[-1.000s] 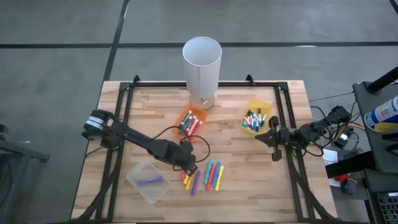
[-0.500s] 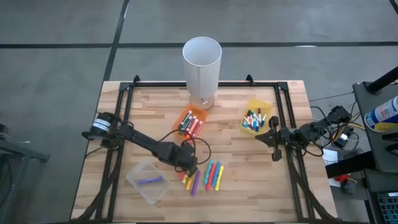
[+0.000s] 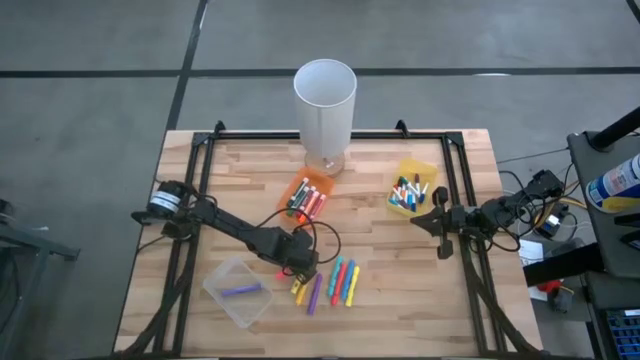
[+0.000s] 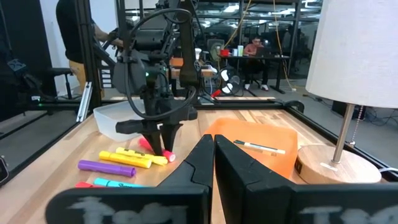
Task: Pick & Place Markers
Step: Put the pink highlighter pen into the white bin
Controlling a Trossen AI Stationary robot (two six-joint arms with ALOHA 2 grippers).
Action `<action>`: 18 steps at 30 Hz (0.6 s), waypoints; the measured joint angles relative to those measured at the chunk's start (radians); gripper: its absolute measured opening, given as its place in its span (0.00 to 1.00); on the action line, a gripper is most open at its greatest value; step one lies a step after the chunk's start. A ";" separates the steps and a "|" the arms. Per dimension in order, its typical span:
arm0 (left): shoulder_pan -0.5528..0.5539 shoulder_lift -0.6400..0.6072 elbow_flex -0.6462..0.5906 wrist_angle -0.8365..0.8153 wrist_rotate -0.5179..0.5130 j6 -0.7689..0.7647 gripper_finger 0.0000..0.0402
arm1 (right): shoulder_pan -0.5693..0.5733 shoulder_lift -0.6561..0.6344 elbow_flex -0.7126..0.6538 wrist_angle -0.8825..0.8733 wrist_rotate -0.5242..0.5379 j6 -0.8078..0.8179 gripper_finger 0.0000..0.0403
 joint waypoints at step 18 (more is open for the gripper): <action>0.007 -0.044 0.049 -0.125 0.003 0.048 0.12 | 0.000 0.000 0.000 0.000 0.000 0.000 0.02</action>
